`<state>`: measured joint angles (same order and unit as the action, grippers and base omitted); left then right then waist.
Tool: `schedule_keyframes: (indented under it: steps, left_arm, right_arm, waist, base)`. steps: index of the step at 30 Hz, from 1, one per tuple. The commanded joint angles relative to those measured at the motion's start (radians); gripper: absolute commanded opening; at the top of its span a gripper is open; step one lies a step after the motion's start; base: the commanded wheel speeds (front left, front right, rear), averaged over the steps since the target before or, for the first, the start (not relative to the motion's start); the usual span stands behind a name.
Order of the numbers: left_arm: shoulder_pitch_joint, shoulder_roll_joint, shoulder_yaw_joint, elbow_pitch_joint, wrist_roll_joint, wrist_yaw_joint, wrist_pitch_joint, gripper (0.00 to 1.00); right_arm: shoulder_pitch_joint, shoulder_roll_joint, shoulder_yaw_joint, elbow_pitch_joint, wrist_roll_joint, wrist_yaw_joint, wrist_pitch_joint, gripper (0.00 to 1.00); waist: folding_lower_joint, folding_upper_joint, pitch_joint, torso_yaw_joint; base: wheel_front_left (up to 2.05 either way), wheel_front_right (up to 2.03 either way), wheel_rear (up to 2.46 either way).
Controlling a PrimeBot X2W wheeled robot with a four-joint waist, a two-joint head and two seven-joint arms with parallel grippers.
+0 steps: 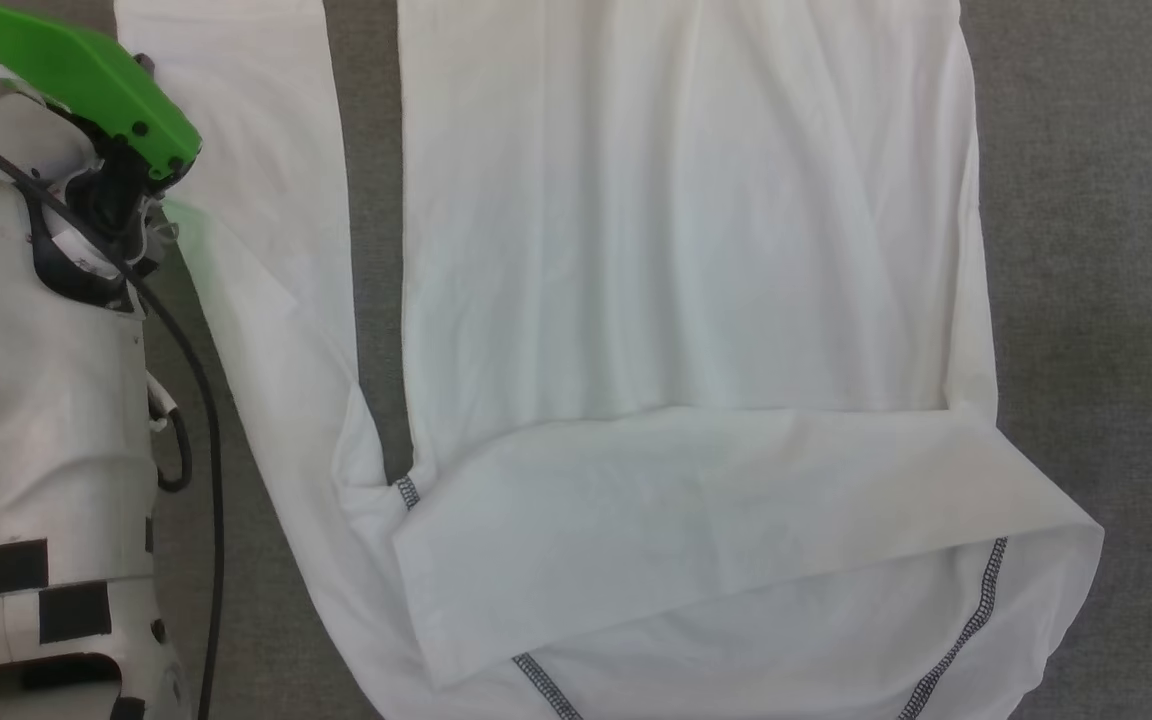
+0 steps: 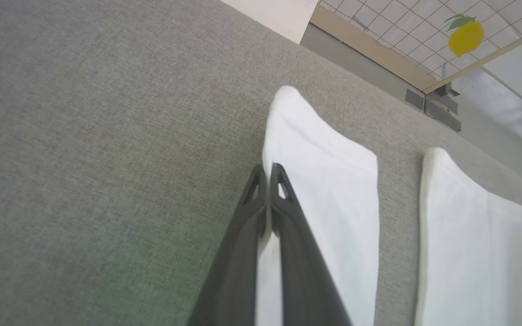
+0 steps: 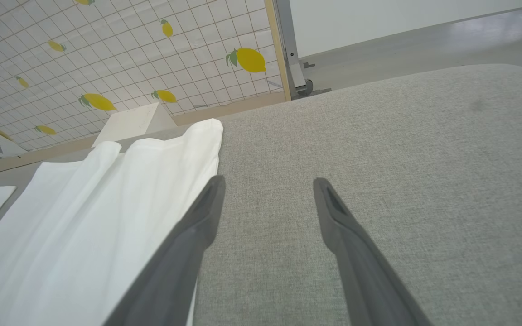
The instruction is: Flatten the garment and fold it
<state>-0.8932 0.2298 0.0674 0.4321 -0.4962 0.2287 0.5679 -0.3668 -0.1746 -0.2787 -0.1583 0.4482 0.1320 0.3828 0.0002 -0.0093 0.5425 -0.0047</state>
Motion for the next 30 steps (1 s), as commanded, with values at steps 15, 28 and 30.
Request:
schedule_keyframes:
  steps: [15,28,30]
  left_arm:
    - [0.092,-0.078,-0.051,-0.177,-0.097,-0.159,-0.070,0.00]
    - [0.257,-0.178,-0.394,-0.285,-0.225,-0.248,-0.029,0.00]
    - [0.274,-0.179,-0.483,-0.278,-0.282,-0.234,-0.056,0.00]
  right_arm:
    - [0.111,0.060,-0.032,0.094,-0.031,-0.001,-0.029,1.00]
    - [0.181,0.093,-0.061,0.111,-0.041,-0.001,-0.028,1.00]
    - [0.183,0.097,-0.061,0.110,-0.041,-0.001,-0.026,1.00]
  waist:
    - [-0.0002,0.0090,-0.332,0.082]
    - [-0.0002,0.0090,-0.430,0.039]
    - [-0.0002,0.0090,-0.425,0.027]
  base:
    - [0.00,0.00,0.00]
    - [0.00,0.00,0.00]
    - [0.00,0.00,0.00]
